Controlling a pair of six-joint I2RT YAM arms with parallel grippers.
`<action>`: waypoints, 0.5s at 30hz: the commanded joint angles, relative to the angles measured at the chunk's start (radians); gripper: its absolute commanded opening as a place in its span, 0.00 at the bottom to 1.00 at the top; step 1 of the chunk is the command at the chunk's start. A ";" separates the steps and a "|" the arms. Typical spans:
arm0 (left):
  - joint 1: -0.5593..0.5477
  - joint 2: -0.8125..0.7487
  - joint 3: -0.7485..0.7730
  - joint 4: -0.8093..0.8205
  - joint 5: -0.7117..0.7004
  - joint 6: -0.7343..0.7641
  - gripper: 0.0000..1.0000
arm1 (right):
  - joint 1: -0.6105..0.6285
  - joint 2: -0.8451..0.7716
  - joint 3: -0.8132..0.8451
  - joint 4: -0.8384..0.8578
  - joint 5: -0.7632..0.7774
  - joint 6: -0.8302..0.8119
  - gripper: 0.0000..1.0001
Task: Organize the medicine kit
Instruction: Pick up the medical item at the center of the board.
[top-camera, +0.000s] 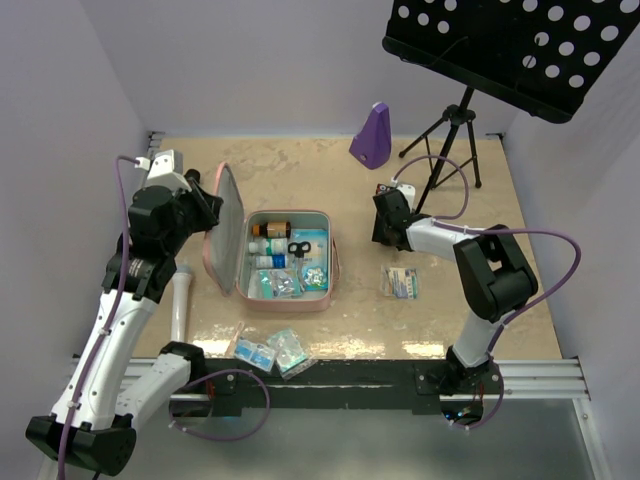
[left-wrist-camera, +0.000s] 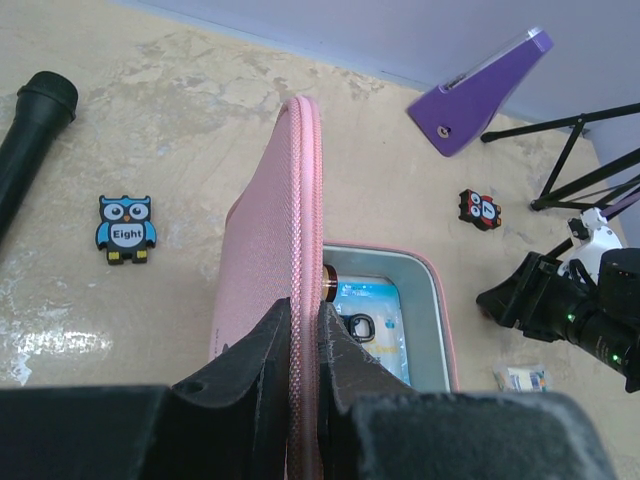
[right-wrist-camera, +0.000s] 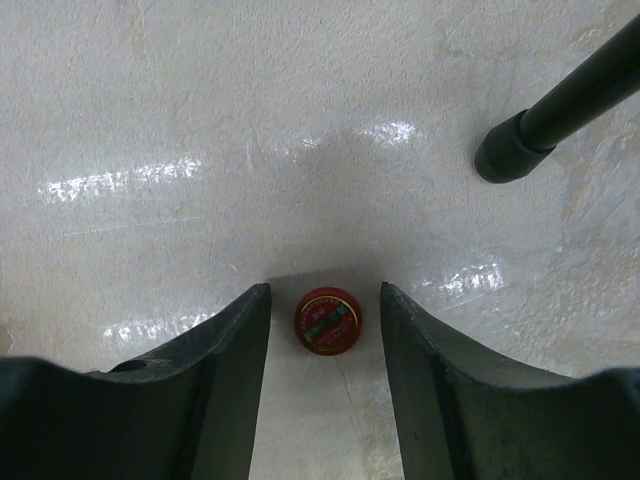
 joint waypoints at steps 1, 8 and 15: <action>0.006 0.012 -0.027 0.004 0.015 0.015 0.00 | -0.005 -0.013 -0.018 -0.012 -0.032 -0.003 0.50; 0.004 0.022 -0.033 0.010 0.025 0.014 0.00 | -0.003 -0.008 -0.021 -0.015 -0.052 -0.009 0.37; 0.004 0.022 -0.033 0.010 0.025 0.014 0.00 | -0.003 -0.029 -0.025 -0.021 -0.061 -0.006 0.23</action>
